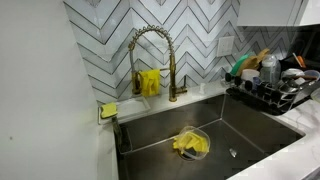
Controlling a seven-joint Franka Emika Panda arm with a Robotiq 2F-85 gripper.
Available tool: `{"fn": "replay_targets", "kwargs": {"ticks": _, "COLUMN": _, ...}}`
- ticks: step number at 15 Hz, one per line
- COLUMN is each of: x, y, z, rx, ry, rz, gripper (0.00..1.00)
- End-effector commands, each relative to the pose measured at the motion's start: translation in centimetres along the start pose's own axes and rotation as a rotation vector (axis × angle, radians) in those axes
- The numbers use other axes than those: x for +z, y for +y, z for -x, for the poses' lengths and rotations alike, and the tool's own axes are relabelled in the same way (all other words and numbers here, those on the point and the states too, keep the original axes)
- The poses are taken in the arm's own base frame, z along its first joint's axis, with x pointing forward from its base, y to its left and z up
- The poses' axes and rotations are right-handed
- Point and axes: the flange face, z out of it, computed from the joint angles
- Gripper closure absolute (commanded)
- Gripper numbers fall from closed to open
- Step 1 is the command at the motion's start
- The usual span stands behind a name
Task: Remove the clear bowl with the measuring spoon from the sink and pour the spoon onto the counter then put the bowl on the dishrack.
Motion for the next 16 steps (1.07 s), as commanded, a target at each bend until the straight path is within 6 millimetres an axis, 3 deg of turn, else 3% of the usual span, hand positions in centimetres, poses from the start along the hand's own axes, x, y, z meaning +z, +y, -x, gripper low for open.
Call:
{"fn": "replay_targets", "kwargs": {"ticks": 1, "x": 0.3, "y": 0.9, "z": 1.9, "rx": -0.101, "ry": 0.056, "rz": -0.091, "gripper": 0.98}}
{"fn": "replay_targets", "kwargs": {"ticks": 6, "x": 0.1, "y": 1.9, "z": 4.2, "rx": -0.232, "ry": 0.136, "rz": -0.148, "gripper": 0.98}}
{"fn": "replay_targets", "kwargs": {"ticks": 16, "x": 1.7, "y": 4.0, "z": 5.2, "rx": -0.479, "ry": 0.254, "rz": -0.157, "gripper": 0.98}}
